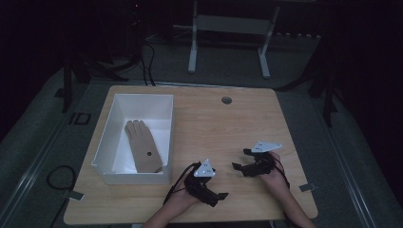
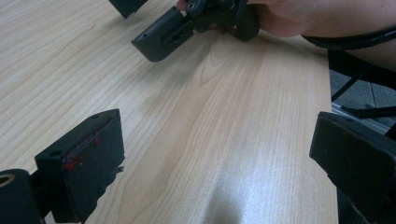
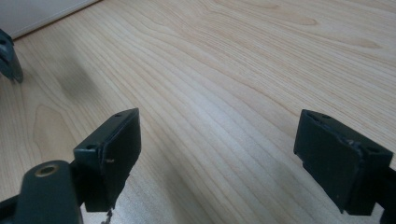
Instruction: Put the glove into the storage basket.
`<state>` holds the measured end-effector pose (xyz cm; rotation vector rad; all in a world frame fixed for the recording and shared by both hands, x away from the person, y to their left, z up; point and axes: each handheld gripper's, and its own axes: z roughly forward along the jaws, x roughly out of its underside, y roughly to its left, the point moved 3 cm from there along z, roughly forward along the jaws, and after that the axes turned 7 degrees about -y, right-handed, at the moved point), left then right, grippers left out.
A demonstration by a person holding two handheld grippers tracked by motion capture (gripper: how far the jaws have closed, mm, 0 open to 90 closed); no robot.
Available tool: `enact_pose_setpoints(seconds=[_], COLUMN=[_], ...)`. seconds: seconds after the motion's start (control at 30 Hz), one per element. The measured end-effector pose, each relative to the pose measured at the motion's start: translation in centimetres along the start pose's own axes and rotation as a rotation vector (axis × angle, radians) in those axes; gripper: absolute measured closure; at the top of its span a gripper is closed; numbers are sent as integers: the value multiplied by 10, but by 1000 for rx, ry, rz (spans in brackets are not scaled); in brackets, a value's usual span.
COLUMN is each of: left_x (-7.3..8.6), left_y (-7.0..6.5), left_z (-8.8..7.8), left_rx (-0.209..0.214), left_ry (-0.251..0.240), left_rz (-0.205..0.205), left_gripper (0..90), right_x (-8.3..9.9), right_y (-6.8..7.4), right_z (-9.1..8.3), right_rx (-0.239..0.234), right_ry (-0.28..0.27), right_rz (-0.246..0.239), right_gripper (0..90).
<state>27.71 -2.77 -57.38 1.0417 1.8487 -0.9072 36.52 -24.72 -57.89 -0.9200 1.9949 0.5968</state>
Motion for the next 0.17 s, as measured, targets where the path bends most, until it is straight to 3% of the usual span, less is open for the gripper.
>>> enact_pose_setpoints(seconds=[0.17], left_x=[1], left_y=[0], left_z=[1], left_rx=[6], left_ry=[4], left_rz=[3], left_gripper=[35], right_x=[0], right_y=[0], right_z=[0], right_rx=[5], right_ry=[-3], right_rz=[-1], right_gripper=[147])
